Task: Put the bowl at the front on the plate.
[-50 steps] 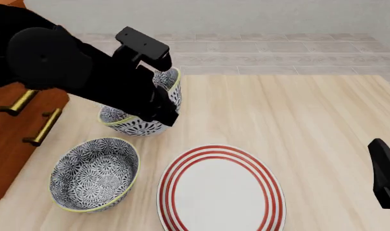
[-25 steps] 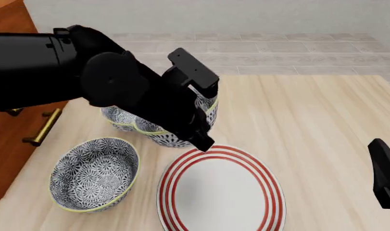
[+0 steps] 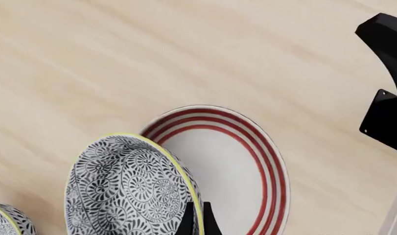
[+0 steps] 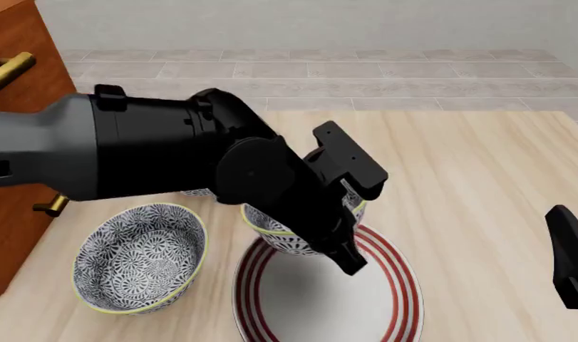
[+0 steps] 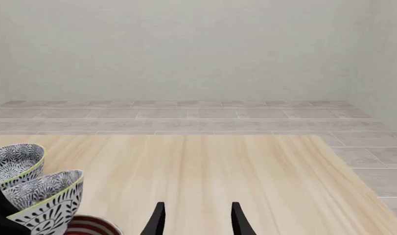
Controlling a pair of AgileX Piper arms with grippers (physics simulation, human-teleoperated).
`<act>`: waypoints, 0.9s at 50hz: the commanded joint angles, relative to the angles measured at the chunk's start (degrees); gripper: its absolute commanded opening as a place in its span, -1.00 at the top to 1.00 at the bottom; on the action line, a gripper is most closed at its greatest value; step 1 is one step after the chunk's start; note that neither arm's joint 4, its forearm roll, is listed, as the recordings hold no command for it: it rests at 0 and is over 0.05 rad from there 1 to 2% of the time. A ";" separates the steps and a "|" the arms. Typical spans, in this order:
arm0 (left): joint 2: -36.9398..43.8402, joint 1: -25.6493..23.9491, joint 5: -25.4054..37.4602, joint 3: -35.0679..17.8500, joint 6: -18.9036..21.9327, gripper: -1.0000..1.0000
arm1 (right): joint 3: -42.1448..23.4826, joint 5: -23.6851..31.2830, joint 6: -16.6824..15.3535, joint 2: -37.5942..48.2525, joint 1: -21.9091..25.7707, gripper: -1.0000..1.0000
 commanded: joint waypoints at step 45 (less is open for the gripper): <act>3.34 -3.91 -3.16 3.69 -2.74 1.00 | -0.03 0.38 -0.01 -0.34 -0.01 -1.00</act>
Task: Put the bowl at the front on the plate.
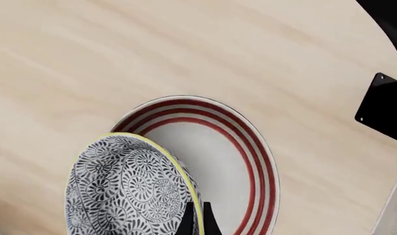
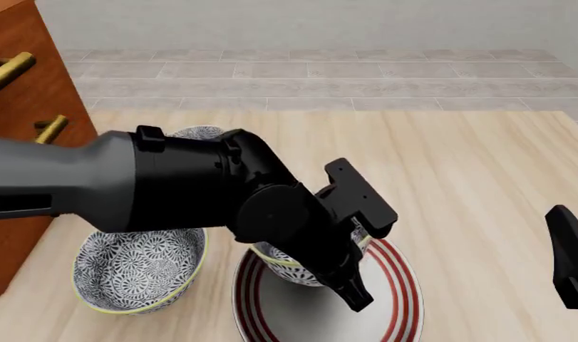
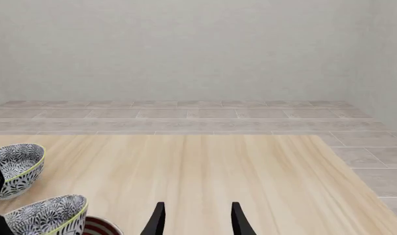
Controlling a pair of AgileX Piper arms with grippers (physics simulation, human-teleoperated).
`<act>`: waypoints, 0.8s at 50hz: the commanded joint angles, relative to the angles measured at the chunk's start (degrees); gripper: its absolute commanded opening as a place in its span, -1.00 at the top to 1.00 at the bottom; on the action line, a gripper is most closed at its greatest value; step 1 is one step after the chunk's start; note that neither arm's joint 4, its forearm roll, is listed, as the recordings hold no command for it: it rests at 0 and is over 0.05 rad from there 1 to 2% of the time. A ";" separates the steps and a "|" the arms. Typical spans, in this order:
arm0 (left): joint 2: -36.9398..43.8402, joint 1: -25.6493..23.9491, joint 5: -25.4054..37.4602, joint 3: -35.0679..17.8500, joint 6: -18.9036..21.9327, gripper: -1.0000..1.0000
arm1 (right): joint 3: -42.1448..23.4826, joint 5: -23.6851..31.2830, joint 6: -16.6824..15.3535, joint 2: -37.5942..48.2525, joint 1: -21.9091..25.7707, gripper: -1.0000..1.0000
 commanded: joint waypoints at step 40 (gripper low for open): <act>1.86 -2.05 -0.61 1.52 -3.45 -1.00 | -0.03 0.38 -0.01 -0.35 0.01 -1.00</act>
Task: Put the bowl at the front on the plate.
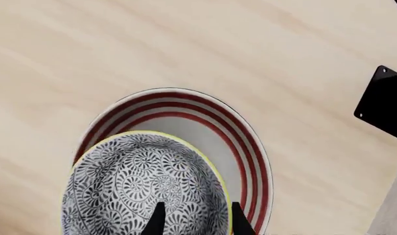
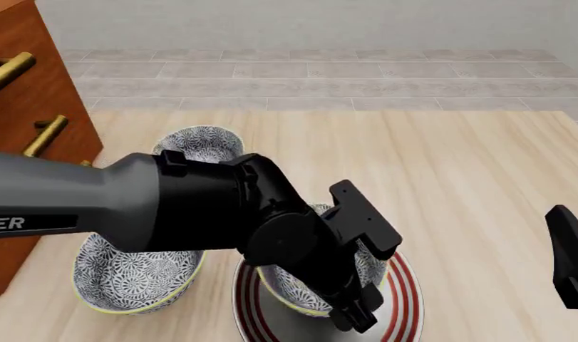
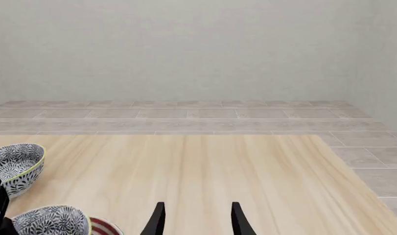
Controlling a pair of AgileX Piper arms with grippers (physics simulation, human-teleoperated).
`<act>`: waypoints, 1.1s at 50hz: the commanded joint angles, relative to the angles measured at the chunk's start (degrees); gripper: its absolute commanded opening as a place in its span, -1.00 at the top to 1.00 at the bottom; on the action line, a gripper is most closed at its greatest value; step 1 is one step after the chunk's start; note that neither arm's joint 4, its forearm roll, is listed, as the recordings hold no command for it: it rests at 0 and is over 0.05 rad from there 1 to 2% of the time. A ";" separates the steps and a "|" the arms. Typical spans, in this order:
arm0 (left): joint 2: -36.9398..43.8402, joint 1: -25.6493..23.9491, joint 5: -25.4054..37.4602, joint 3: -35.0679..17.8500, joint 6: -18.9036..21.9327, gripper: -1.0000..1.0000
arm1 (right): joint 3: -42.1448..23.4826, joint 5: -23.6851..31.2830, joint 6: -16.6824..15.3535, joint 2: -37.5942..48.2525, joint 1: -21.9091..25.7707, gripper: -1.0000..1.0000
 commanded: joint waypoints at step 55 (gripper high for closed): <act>-33.68 5.44 9.33 7.65 1.65 -1.00 | -0.03 0.39 0.01 -0.36 0.01 -1.00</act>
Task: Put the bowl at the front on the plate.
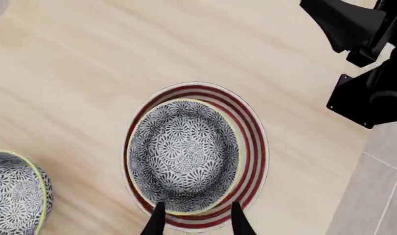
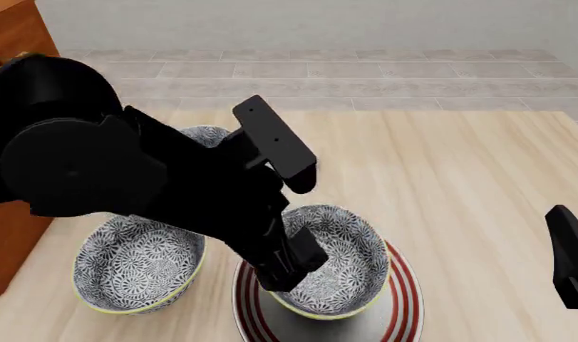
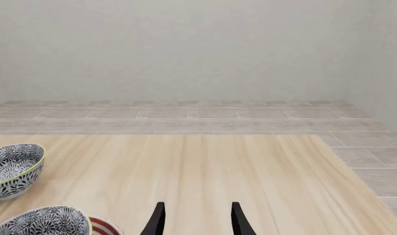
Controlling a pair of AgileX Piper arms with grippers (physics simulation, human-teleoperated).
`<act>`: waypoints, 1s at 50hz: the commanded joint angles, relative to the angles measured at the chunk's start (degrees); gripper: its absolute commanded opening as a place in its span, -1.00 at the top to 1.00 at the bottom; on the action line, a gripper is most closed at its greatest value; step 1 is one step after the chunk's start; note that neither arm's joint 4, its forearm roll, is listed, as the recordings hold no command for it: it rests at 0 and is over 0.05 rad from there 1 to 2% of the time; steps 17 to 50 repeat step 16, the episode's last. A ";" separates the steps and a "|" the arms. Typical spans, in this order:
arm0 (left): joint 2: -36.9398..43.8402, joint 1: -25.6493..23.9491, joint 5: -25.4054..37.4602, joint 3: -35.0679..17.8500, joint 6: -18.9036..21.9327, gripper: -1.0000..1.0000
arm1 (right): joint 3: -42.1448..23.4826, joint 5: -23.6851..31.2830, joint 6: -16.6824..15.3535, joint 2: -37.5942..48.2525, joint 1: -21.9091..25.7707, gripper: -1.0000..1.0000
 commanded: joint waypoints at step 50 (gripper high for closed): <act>-25.55 3.81 1.51 4.27 -4.98 -1.00 | -0.03 0.38 0.00 -0.34 0.00 -1.00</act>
